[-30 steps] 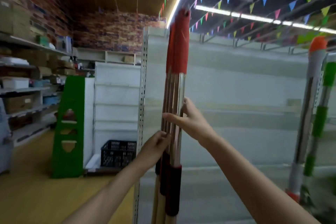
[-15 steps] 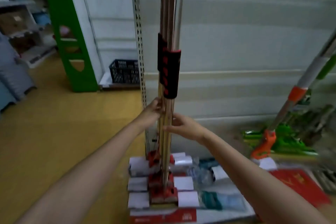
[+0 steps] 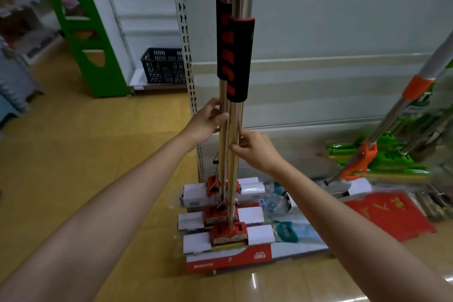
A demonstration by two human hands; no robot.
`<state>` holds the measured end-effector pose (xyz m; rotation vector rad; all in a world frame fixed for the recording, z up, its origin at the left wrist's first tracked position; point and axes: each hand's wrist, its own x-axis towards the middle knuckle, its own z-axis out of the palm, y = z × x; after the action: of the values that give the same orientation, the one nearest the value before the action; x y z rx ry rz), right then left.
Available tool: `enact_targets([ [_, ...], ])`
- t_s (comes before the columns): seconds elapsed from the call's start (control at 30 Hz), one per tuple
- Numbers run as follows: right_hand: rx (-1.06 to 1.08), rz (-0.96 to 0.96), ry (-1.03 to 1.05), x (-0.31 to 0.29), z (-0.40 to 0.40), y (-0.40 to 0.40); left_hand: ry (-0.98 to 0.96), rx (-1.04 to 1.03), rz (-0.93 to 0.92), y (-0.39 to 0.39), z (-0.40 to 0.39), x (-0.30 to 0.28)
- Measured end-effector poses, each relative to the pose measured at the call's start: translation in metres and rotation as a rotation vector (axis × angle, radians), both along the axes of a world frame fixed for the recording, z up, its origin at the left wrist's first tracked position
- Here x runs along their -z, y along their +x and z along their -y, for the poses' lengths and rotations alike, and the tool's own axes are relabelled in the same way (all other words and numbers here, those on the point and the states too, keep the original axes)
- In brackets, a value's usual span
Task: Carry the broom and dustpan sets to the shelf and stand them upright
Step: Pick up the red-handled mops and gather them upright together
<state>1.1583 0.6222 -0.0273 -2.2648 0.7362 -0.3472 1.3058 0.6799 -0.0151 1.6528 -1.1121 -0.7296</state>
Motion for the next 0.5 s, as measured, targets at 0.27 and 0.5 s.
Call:
enact_targets([
  [0.27,0.022,0.022,0.0,-0.001,-0.006,-0.007,0.019,-0.019,-0.014,-0.008,0.0,0.003],
  [0.5,0.09,0.049,0.049,0.004,-0.011,-0.01,0.03,-0.038,-0.013,-0.012,0.001,0.005],
])
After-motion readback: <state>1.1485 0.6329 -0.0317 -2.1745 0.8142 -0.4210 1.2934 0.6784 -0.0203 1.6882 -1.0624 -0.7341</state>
